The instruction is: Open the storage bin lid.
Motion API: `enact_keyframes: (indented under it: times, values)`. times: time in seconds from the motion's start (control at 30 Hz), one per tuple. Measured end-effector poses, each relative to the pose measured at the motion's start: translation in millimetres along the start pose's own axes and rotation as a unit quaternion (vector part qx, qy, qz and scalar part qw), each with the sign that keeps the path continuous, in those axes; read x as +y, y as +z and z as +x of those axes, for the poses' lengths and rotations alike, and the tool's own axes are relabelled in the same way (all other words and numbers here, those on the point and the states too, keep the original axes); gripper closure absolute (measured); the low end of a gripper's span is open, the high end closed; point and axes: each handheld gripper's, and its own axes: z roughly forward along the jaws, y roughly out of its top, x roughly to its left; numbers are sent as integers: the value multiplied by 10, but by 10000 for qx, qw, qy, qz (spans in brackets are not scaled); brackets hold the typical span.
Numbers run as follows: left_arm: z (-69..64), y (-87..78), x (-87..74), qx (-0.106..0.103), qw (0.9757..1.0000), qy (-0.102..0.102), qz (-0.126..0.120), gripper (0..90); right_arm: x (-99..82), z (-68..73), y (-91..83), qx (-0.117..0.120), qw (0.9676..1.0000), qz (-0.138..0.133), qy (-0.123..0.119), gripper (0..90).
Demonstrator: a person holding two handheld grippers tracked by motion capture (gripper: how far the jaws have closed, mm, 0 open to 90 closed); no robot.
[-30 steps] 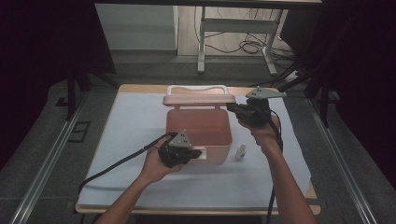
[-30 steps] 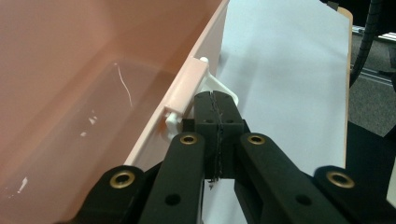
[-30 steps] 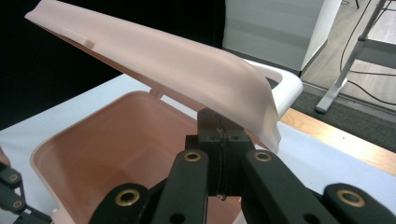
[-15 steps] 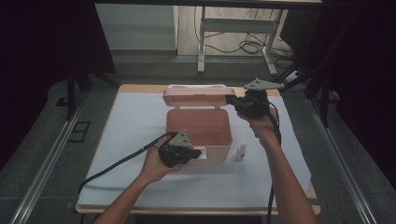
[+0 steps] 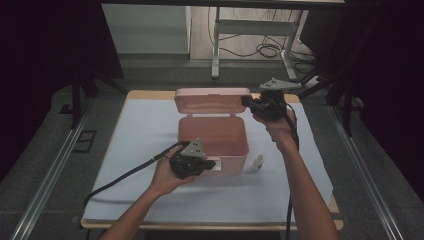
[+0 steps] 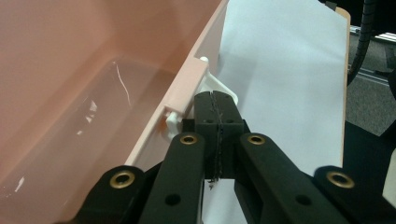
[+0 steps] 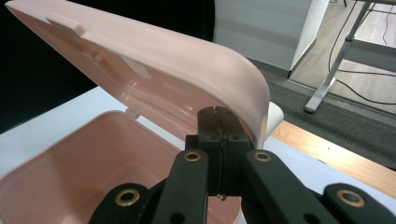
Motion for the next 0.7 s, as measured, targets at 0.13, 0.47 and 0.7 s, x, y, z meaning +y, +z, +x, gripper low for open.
enact_keyframes:
  times: [0.13, 0.47, 0.7]
  values:
    - [-8, 5, -1, 4, 10000, -39, -34, 900, 15, -31, 19, -35, 10000, 10, 26, 895]
    - [-8, 5, -2, 1, 10000, -23, -37, 900, 11, -107, 61, -110, 9999, 26, 103, 895]
    - [-2, 3, -1, -1, 10000, 0, -21, 900, 35, -134, 98, -140, 9998, 49, 126, 895]
